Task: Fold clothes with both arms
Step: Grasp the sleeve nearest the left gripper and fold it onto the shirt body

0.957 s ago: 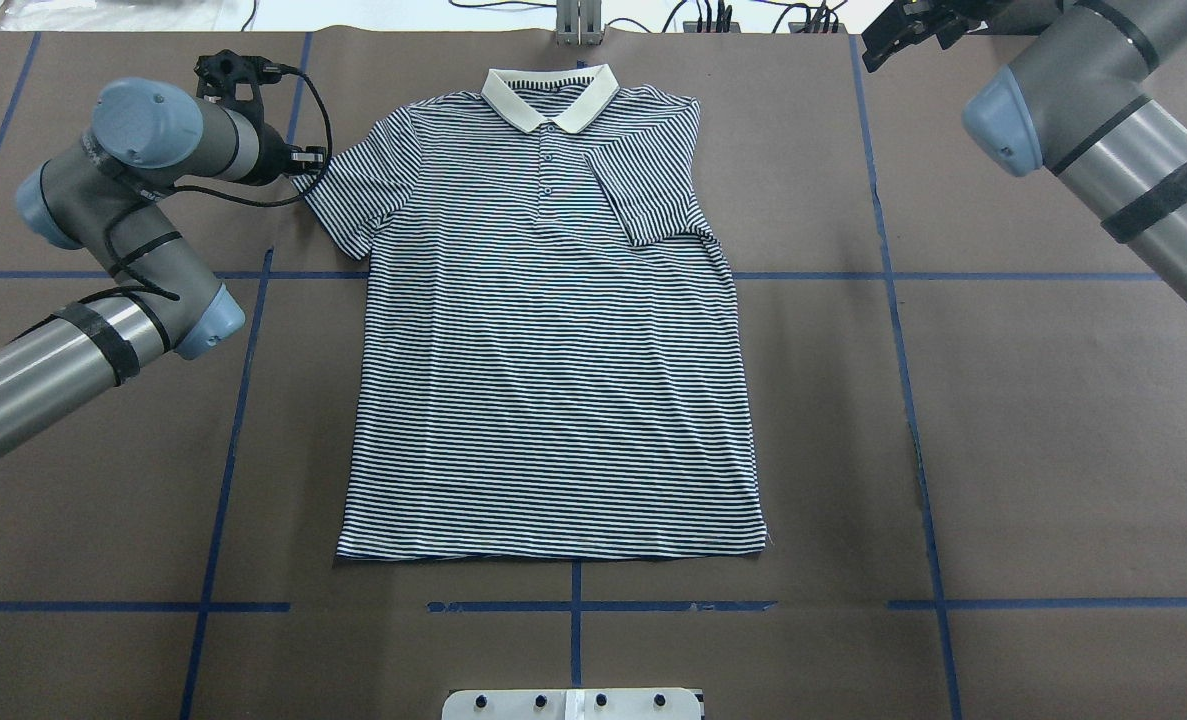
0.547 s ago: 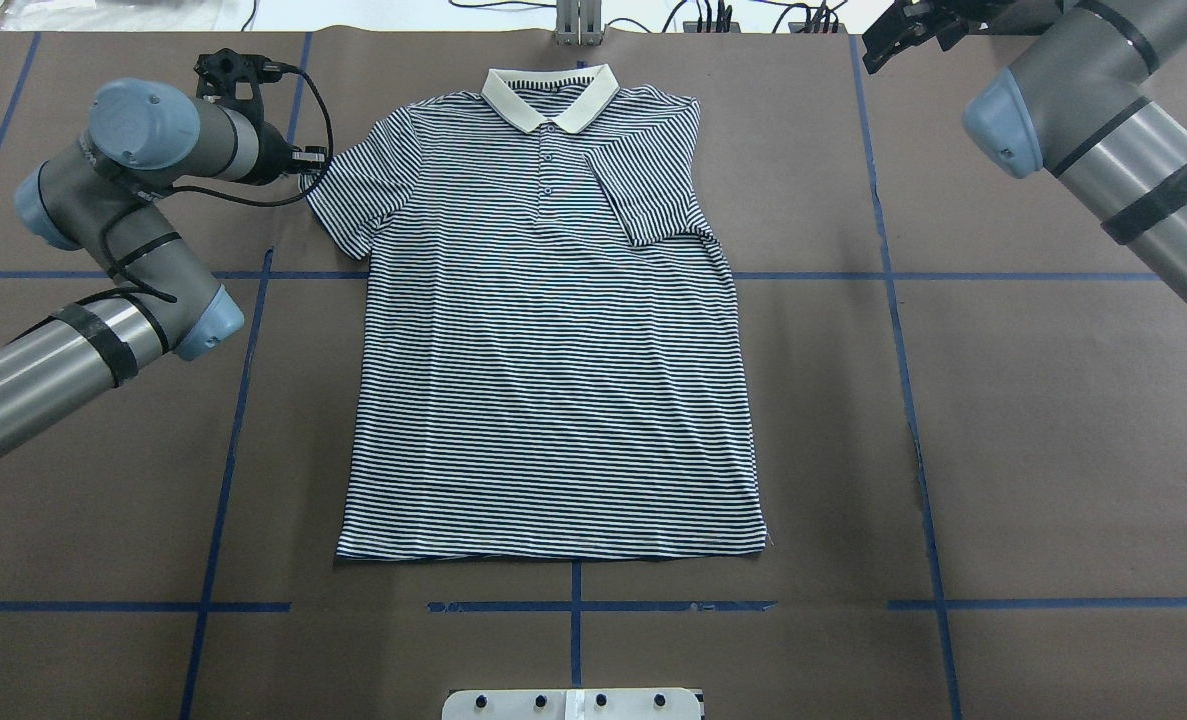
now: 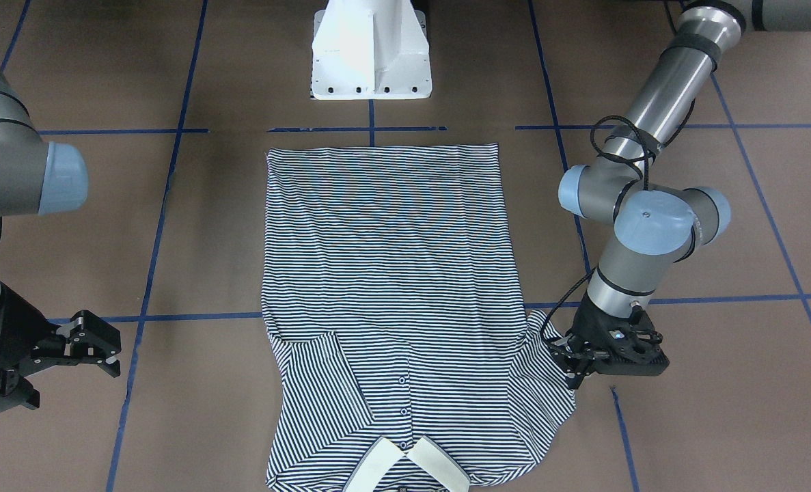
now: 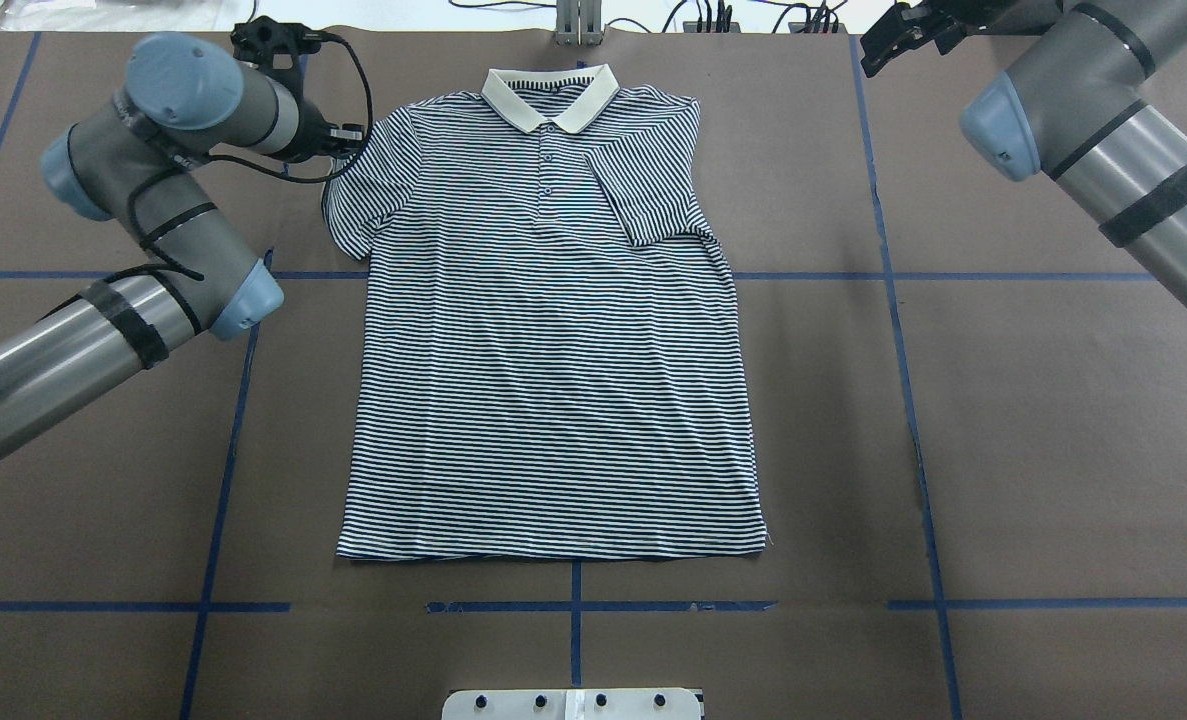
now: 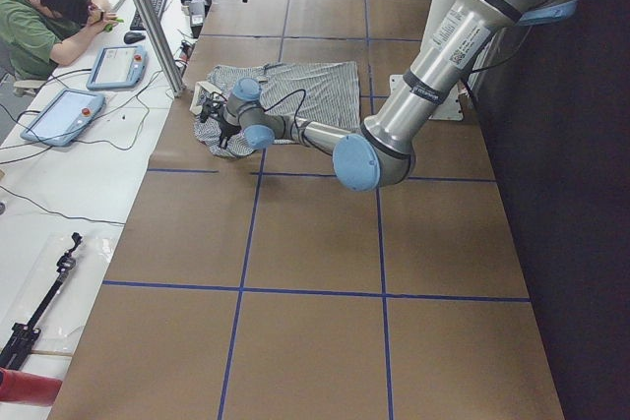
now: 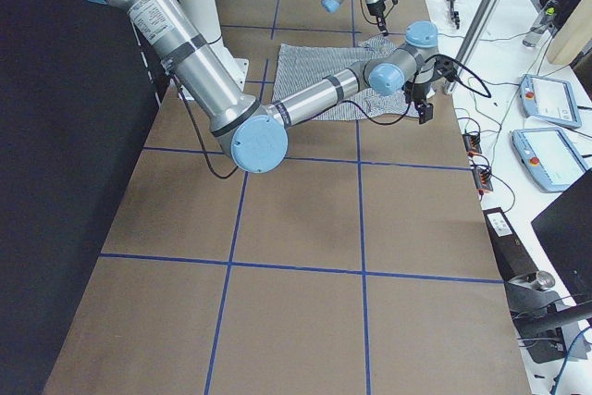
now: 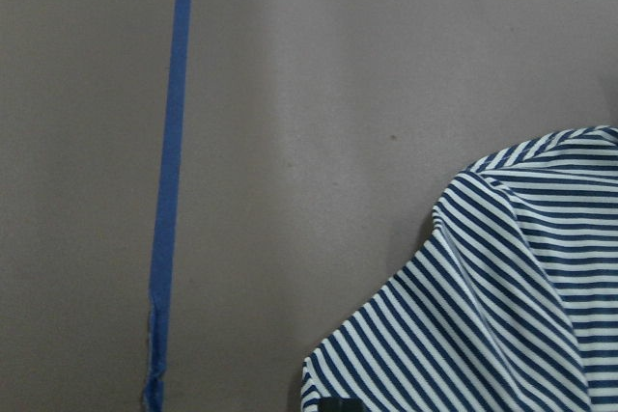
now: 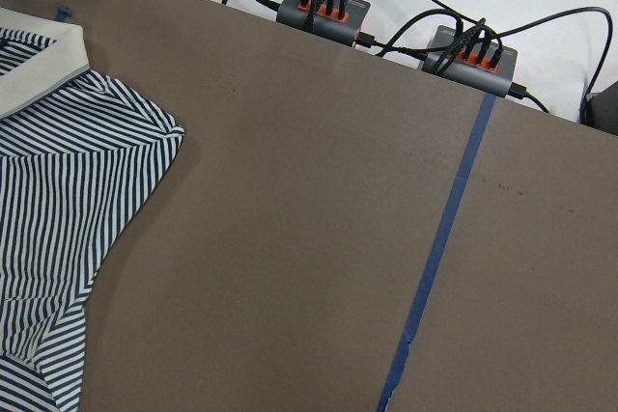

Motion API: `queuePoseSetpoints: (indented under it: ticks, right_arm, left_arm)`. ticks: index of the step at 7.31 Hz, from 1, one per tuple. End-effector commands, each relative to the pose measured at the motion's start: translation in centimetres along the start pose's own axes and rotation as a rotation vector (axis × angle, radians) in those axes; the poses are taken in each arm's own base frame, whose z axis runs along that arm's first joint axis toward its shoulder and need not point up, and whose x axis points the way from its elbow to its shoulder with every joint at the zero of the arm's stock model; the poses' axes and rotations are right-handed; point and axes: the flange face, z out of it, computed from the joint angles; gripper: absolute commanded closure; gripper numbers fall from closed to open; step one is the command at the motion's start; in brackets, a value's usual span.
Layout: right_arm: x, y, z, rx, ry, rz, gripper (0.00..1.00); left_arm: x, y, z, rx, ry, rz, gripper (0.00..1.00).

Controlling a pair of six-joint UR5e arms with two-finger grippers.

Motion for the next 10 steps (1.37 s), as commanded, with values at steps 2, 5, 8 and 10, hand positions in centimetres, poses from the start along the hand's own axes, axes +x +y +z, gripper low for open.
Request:
queuePoseSetpoints:
  ticks: [2, 5, 8, 10]
  right_arm:
    - [-0.1, -0.1, 0.0, 0.000, -0.001, 0.004, 0.00]
    - [-0.3, -0.2, -0.2, 0.005, -0.001, 0.003, 0.00]
    - [-1.7, -0.4, -0.7, 0.019, -0.014, -0.011, 0.00]
    - [-7.3, 1.3, -1.3, 0.030, -0.073, 0.098, 0.00]
  left_arm:
    - [13.3, -0.6, -0.5, -0.073, -0.026, -0.136, 1.00]
    - [17.2, 0.0, 0.9, -0.101, -0.038, -0.189, 1.00]
    - [18.3, 0.3, -1.2, -0.090, 0.026, -0.078, 0.00]
    - [16.9, 1.8, -3.9, -0.120, 0.089, -0.027, 0.00]
